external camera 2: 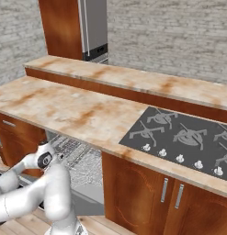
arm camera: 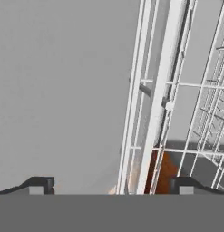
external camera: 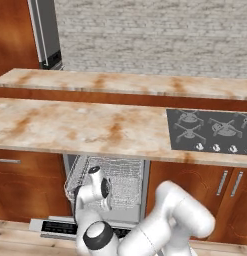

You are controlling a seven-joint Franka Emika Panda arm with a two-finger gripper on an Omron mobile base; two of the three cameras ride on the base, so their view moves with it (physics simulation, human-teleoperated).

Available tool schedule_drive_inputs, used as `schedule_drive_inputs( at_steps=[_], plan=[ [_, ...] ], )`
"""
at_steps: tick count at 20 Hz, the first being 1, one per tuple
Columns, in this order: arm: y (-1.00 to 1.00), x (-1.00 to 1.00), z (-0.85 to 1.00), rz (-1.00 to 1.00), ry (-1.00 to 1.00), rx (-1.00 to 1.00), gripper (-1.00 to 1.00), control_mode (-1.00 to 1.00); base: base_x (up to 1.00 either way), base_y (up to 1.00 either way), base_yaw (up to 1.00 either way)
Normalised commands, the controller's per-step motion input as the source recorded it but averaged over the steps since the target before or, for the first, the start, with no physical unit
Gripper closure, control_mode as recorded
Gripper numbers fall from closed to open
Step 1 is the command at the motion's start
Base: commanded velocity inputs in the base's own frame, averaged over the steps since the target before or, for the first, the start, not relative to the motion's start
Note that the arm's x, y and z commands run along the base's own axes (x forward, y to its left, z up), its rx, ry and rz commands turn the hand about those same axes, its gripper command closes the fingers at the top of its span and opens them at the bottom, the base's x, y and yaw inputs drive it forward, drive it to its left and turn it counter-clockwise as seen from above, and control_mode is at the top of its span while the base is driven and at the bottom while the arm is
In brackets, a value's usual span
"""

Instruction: Open the dishwasher door and pull out the top rack.

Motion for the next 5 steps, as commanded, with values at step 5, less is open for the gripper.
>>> schedule_drive_inputs(
  at_steps=[5],
  plan=[
    [0.33,-1.00,-0.31,-0.08,0.12,0.00,-1.00,-1.00,0.00,0.00,0.00]
  ],
)
